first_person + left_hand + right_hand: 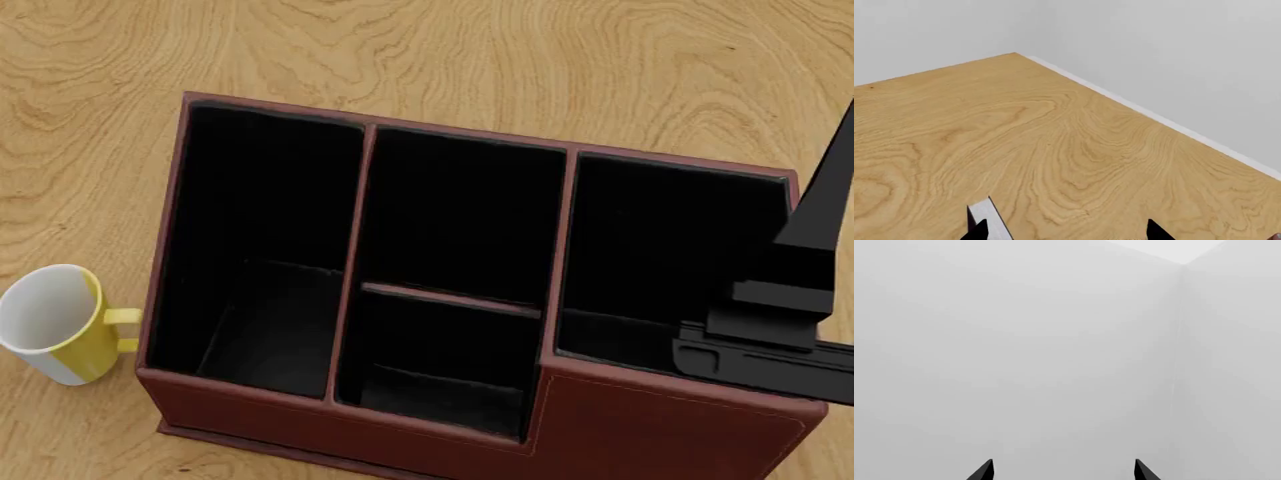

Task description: Pick up the book and place it in the back compartment of the caddy.

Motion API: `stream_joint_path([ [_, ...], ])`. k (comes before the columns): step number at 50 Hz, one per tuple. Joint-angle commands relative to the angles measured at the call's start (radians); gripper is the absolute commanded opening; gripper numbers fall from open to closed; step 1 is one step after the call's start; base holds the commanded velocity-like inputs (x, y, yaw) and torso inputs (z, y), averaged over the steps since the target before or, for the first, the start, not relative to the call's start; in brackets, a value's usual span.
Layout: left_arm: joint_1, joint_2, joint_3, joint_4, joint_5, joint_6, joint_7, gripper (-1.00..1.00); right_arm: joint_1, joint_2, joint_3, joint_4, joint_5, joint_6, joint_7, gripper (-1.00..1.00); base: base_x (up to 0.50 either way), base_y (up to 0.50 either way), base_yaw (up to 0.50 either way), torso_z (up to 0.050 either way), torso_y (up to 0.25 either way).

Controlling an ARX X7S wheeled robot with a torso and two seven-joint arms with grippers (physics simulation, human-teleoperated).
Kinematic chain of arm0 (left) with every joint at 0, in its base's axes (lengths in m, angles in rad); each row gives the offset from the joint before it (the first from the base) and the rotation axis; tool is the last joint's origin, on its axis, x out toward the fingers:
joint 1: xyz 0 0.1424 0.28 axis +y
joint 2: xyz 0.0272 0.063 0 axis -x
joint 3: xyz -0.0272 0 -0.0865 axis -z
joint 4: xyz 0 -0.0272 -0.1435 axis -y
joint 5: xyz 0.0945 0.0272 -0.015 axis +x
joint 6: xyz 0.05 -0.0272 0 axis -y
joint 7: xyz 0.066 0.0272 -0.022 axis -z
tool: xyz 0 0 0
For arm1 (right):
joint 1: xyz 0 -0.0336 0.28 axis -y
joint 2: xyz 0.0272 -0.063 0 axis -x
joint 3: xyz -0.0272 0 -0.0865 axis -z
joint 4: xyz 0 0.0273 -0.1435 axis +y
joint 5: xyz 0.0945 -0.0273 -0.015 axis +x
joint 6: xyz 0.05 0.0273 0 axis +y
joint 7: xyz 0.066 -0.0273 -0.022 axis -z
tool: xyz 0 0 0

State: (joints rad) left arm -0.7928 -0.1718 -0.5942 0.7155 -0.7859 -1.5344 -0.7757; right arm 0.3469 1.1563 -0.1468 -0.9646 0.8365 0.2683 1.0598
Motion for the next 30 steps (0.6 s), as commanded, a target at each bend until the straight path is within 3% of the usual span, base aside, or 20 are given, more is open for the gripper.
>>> stream_joint_path([
  [1, -0.054, 0.007, -0.098, -0.064, -0.195, -0.033, -0.174, 1.00, -0.016, 0.011, 0.013, -0.005, 0.004, -0.013, 0.007, 1.00, 0.00, 0.00, 0.00, 0.000, 0.000],
  [16, -0.110, -0.011, -0.160, -0.143, -0.546, -0.019, -0.548, 1.00, -0.033, 0.014, 0.017, -0.004, -0.004, -0.029, 0.005, 1.00, 0.00, 0.00, 0.00, 0.000, 0.000],
  [30, -0.093, -0.031, -0.151, -0.232, -0.540, 0.070, -0.537, 1.00, -0.019, 0.003, -0.001, 0.000, -0.011, -0.022, -0.001, 1.00, 0.00, 0.00, 0.00, 0.000, 0.000],
])
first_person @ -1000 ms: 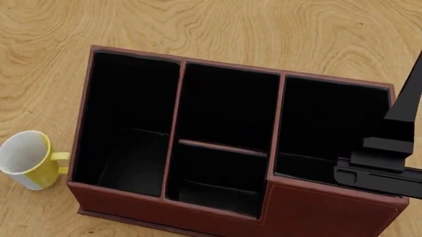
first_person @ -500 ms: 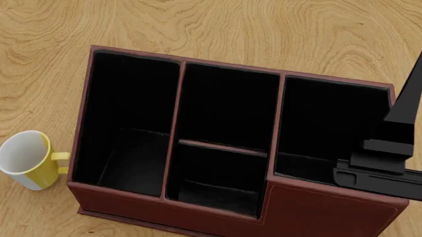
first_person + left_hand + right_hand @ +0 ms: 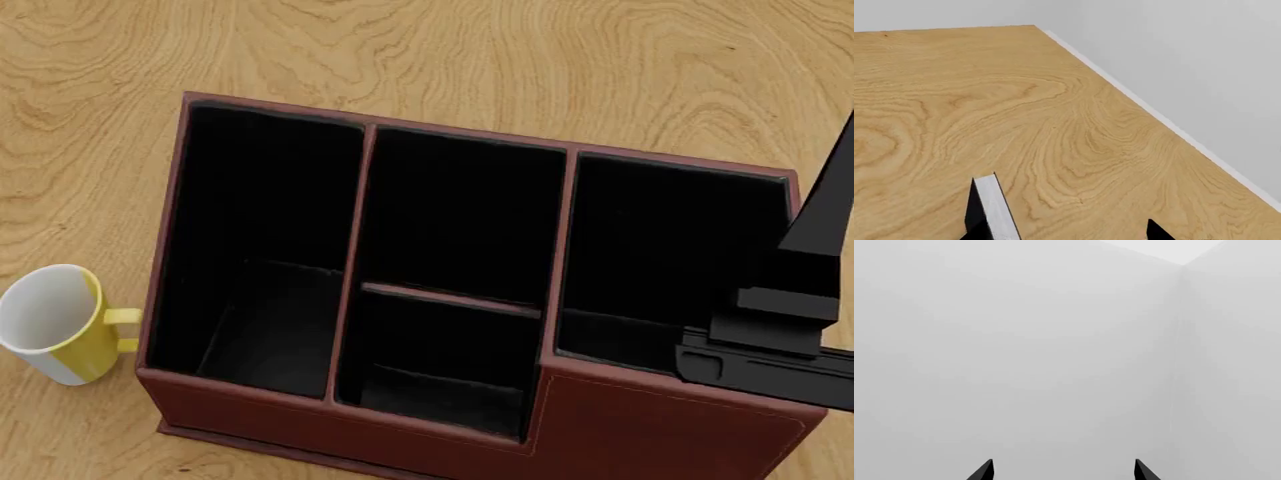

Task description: Pick up the book and place it in the back compartment of the caddy.

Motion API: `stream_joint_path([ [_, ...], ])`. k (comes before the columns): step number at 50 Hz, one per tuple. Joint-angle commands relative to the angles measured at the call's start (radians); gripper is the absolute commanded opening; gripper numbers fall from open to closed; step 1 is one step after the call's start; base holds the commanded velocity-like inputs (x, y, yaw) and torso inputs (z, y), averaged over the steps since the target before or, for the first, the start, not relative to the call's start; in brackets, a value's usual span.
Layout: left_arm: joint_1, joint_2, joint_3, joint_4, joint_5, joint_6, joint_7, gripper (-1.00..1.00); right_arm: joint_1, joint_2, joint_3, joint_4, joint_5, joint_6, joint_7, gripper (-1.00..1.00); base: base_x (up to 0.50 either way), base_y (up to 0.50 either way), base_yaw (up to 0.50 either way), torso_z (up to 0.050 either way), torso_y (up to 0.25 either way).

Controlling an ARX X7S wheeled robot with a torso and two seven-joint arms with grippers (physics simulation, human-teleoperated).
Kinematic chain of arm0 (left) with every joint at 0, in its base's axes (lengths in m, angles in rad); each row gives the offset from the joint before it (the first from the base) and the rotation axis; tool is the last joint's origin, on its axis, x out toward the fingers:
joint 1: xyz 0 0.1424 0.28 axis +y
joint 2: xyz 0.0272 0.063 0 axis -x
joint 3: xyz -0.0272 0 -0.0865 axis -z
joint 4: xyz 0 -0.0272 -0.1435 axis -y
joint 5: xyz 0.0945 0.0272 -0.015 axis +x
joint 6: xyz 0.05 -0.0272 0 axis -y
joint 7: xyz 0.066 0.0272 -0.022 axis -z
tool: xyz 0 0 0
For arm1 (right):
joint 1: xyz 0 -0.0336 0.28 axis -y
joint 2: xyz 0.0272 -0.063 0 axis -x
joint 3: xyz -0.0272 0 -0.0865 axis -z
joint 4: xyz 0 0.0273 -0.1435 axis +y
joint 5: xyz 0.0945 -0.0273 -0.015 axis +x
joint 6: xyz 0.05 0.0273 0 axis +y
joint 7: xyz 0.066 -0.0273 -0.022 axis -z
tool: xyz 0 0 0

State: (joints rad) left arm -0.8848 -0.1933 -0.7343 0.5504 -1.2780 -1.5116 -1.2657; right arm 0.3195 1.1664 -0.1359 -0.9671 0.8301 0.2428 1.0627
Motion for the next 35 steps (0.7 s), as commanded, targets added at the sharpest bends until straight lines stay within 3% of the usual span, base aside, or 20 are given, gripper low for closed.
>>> stream_joint_path([
  [1, 0.000, -0.010, -0.012, -0.072, -0.044, 0.053, -0.046, 1.00, 0.011, -0.007, -0.013, 0.001, -0.005, 0.006, -0.005, 1.00, 0.00, 0.00, 0.00, 0.000, 0.000],
  [35, 0.105, -0.079, 0.101, -0.226, 0.195, 0.265, 0.134, 1.00, 0.079, -0.041, -0.065, 0.015, -0.010, 0.044, -0.024, 1.00, 0.00, 0.00, 0.00, 0.000, 0.000],
])
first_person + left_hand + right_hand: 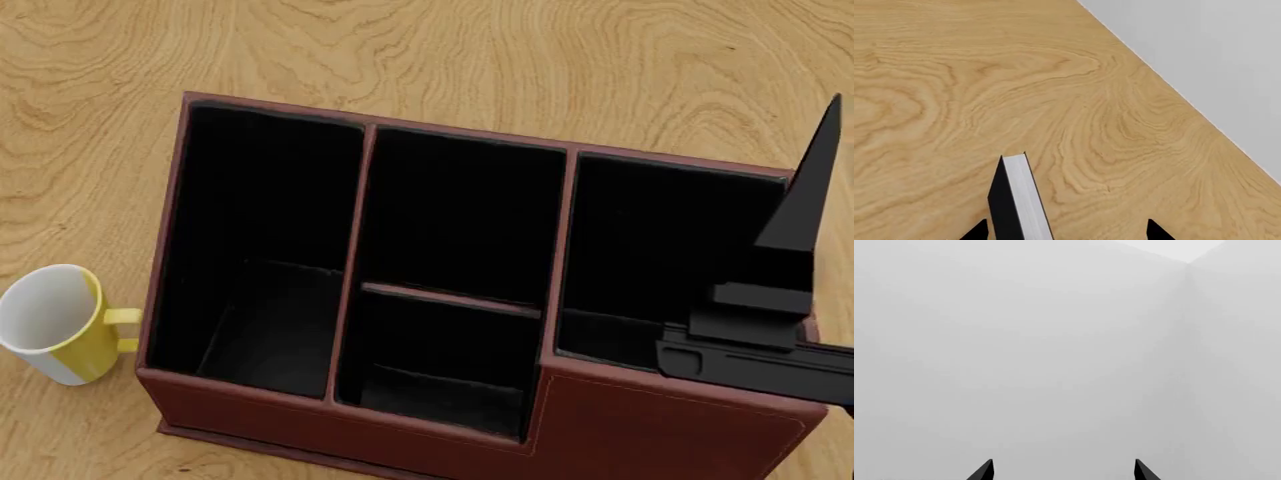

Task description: Pick up the book and place it in the back compartment of the caddy.

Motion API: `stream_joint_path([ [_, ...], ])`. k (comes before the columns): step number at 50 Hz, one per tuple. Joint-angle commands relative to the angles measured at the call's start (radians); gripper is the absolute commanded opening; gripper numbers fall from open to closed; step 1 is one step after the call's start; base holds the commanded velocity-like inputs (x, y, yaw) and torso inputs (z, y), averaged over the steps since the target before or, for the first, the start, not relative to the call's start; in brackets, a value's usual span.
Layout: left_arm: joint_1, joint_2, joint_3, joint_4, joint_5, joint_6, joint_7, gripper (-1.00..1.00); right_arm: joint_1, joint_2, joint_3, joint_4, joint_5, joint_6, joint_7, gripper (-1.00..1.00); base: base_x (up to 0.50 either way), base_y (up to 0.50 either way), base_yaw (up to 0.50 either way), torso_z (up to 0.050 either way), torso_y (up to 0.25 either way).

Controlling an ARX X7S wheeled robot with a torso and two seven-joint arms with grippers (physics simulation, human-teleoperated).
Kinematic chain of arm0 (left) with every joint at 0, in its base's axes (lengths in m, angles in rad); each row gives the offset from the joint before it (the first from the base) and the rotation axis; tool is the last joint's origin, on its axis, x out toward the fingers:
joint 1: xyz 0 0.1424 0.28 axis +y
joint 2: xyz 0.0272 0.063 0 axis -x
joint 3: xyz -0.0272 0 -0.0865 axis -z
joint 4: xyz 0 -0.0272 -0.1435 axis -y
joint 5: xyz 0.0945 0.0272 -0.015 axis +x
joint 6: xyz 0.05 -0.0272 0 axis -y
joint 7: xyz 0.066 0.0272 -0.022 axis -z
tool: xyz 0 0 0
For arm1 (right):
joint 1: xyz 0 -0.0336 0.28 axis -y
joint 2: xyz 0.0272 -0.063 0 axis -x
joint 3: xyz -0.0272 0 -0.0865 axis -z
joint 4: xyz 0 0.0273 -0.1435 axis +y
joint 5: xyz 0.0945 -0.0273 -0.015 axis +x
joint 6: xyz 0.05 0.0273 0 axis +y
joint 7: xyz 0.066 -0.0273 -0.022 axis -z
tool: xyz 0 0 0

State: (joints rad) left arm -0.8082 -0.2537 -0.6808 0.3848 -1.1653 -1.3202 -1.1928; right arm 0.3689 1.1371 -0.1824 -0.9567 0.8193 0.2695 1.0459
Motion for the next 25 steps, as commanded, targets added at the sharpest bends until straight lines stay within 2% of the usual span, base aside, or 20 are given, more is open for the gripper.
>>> stream_joint_path([
  [1, 0.030, -0.020, 0.057, -0.070, 0.092, 0.081, 0.069, 1.00, 0.036, -0.015, -0.024, 0.006, 0.000, 0.024, -0.009, 1.00, 0.00, 0.00, 0.00, 0.000, 0.000],
  [25, 0.046, -0.045, 0.157, -0.250, 0.248, 0.233, 0.178, 1.00, 0.095, -0.036, -0.060, 0.004, 0.005, 0.067, -0.015, 1.00, 0.00, 0.00, 0.00, 0.000, 0.000],
])
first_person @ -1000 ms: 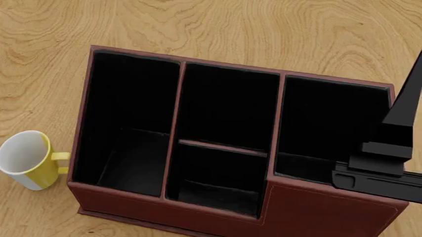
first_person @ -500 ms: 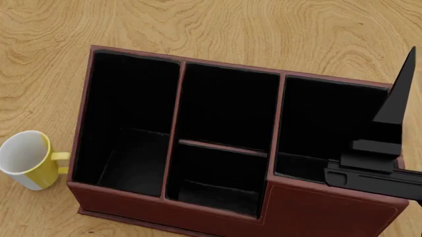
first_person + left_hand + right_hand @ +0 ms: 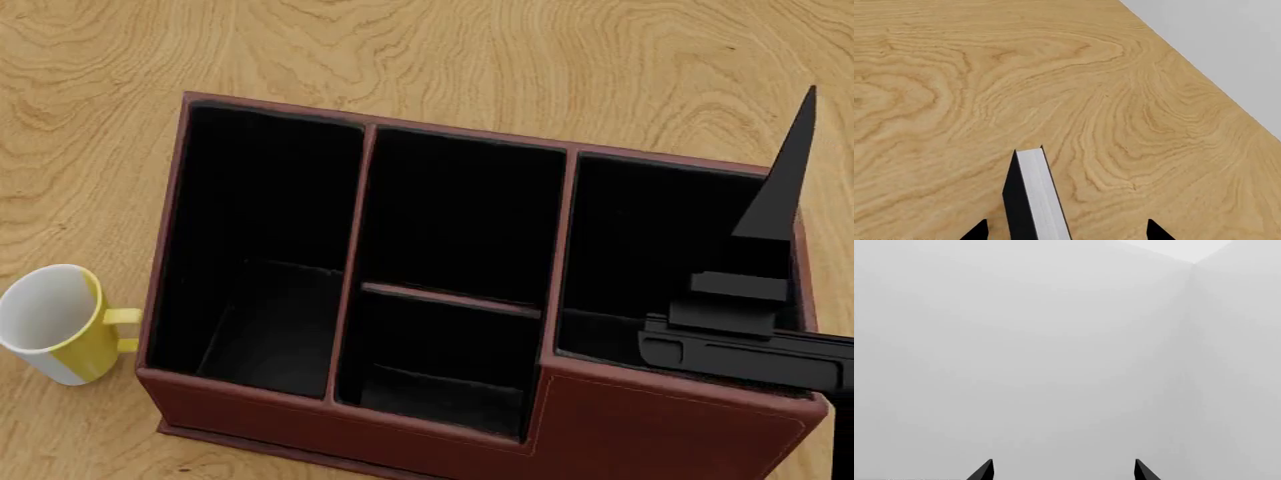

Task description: Pick up the book and place it in the back compartment of the caddy.

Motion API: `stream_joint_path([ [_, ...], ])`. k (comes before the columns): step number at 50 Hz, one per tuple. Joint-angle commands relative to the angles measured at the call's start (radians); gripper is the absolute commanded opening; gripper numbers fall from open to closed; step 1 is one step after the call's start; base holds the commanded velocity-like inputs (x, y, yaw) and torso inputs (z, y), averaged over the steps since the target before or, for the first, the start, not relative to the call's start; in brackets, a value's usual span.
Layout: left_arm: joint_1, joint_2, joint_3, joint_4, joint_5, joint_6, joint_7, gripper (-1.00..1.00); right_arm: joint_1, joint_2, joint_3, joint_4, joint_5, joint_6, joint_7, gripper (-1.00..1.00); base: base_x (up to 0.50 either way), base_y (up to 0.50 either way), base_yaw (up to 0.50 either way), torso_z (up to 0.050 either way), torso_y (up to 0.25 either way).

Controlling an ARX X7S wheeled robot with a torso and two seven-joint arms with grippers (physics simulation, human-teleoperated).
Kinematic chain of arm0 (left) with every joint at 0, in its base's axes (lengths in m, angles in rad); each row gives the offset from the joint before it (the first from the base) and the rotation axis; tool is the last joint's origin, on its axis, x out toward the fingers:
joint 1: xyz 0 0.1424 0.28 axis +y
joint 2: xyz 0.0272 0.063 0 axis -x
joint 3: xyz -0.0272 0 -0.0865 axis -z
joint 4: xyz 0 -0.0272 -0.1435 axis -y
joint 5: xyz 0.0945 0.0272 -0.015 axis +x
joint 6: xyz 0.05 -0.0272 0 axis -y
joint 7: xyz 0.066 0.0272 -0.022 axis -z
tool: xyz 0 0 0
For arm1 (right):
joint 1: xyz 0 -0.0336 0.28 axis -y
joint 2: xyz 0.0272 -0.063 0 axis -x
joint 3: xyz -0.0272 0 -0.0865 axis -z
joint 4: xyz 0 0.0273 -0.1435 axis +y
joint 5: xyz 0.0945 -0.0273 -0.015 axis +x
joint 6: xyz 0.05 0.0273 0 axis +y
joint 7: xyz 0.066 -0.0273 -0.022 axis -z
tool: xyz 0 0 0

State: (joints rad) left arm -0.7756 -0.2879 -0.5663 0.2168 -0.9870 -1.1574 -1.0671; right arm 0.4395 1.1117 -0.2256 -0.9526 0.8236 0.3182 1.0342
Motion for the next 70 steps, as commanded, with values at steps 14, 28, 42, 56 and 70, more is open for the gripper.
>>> stream_joint_path([
  [14, 0.011, -0.032, 0.088, -0.194, 0.136, 0.140, 0.112, 1.00, 0.061, -0.021, -0.038, -0.005, 0.007, 0.052, 0.002, 1.00, 0.00, 0.00, 0.00, 0.000, 0.000],
  [28, 0.018, -0.035, 0.143, -0.293, 0.191, 0.202, 0.172, 1.00, 0.083, -0.038, -0.061, 0.007, -0.002, 0.065, -0.010, 1.00, 0.00, 0.00, 0.00, 0.000, 0.000],
  [42, -0.001, -0.032, 0.202, -0.377, 0.234, 0.244, 0.213, 1.00, 0.108, -0.048, -0.077, 0.012, -0.002, 0.082, -0.017, 1.00, 0.00, 0.00, 0.00, 0.000, 0.000],
  [56, -0.002, -0.026, 0.227, -0.481, 0.273, 0.311, 0.258, 1.00, 0.115, -0.045, -0.078, 0.009, 0.003, 0.088, -0.014, 1.00, 0.00, 0.00, 0.00, 0.000, 0.000],
  [70, -0.006, -0.025, 0.242, -0.558, 0.301, 0.363, 0.286, 1.00, 0.125, -0.048, -0.085, 0.013, 0.000, 0.093, -0.017, 1.00, 0.00, 0.00, 0.00, 0.000, 0.000],
])
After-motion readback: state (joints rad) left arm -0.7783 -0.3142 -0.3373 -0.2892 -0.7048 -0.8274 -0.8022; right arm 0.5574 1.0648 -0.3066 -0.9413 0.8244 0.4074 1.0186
